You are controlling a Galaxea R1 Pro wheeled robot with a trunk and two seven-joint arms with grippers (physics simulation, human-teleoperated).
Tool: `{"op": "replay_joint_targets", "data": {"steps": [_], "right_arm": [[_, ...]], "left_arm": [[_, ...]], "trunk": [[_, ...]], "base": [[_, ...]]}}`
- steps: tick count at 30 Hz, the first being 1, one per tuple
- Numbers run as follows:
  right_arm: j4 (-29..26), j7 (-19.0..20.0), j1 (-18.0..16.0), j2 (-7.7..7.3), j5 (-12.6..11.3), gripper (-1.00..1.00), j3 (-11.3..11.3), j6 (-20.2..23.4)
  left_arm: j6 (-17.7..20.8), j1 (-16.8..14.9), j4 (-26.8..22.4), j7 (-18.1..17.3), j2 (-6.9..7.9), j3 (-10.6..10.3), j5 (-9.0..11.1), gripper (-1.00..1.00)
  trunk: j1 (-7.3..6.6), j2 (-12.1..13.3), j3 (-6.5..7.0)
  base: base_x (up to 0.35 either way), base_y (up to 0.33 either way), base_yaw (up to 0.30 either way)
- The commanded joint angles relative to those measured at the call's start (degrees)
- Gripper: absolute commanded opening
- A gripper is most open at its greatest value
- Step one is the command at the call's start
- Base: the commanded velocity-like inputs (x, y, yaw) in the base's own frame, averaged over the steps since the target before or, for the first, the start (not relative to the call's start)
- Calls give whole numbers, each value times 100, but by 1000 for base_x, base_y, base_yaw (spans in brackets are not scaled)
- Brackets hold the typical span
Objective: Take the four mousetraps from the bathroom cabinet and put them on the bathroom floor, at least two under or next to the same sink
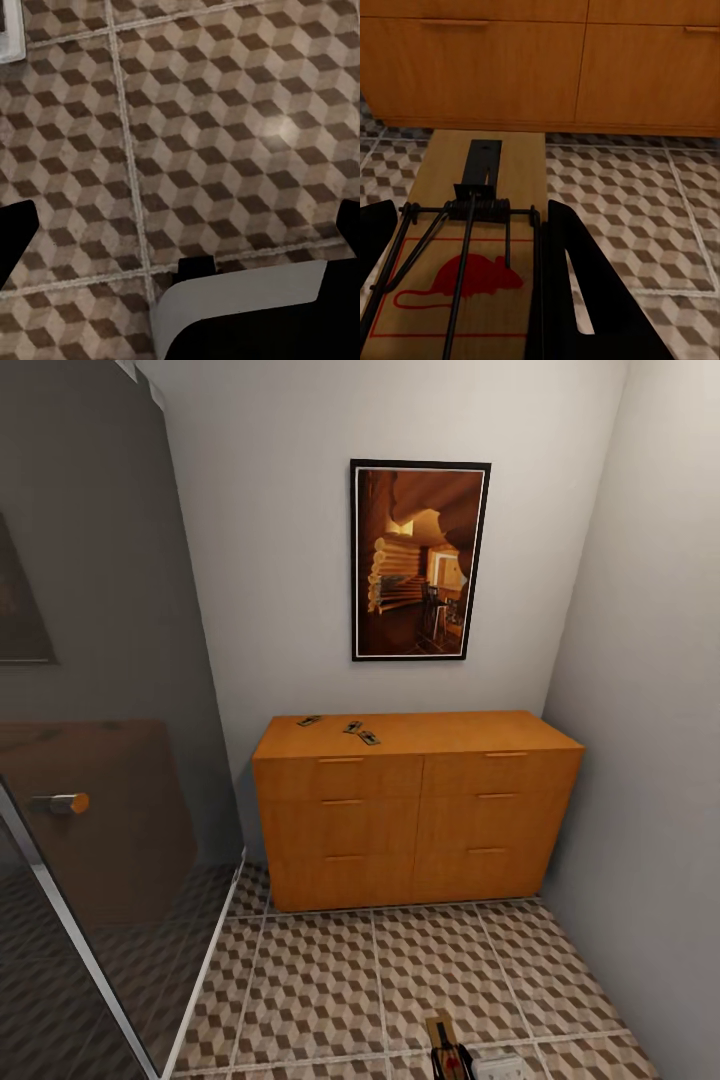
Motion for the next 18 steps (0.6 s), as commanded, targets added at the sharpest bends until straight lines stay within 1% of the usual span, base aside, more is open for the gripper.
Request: {"op": "replay_joint_targets", "data": {"steps": [1,2,3,4,6,8,10,11,12,13,15,16,17,18], "right_arm": [[5,-38,-4,-1,29,-100,20,-13],[5,-41,-4,-3,29,-100,19,-12],[6,-42,-4,-4,29,-100,19,-12],[5,-43,-4,-5,31,-100,18,-12],[5,-44,-4,-6,33,-100,18,-11],[6,-45,-4,-17,36,-100,17,-11],[6,-46,-4,-31,37,-100,17,-11],[7,-46,-4,-43,37,-100,17,-11],[7,-46,-4,-48,37,-100,17,-11],[8,-49,-4,-55,37,-100,17,-11],[7,-51,-4,-60,38,-100,17,-11],[6,-52,-4,-63,38,-100,17,-11],[7,-52,-4,-64,38,-100,19,-11],[8,-51,-4,-66,38,-100,21,-11]], "left_arm": [[13,-3,-30,38,34,-49,5,100],[121,-3,-1162,39,79,-46,16,100],[206,-3,-1295,39,94,-45,20,100],[457,-3,-1585,40,114,-42,26,100],[811,-3,-1921,40,127,-39,29,100],[1751,-3,-2753,33,137,-35,33,100],[2273,-3,-3229,25,138,-34,34,100],[2781,-3,-3725,16,139,-33,35,100],[3019,-3,-3975,12,139,-33,35,100],[3460,-3,-4458,7,138,-33,35,100],[3854,-3,-4923,3,137,-33,35,100],[4209,-3,-5363,1,137,-33,36,100],[4376,-3,-5578,0,137,-33,36,100],[4698,-3,-5985,-1,133,-32,36,100]], "trunk": [[0,-3,-6],[0,-3,-6],[0,-3,-6],[0,-3,-6],[0,-3,-6],[0,-3,-6],[0,-3,-6],[0,-3,-6],[0,-3,-6],[0,-3,-6],[0,-3,-6],[0,-3,-6],[0,-3,-6],[0,-3,-6]], "base": [[0,0,0],[0,0,0],[0,0,0],[0,0,0],[0,0,0],[0,0,0],[0,0,0],[0,0,0],[0,0,0],[0,0,0],[0,0,0],[0,0,0],[0,0,0],[0,0,0]]}}
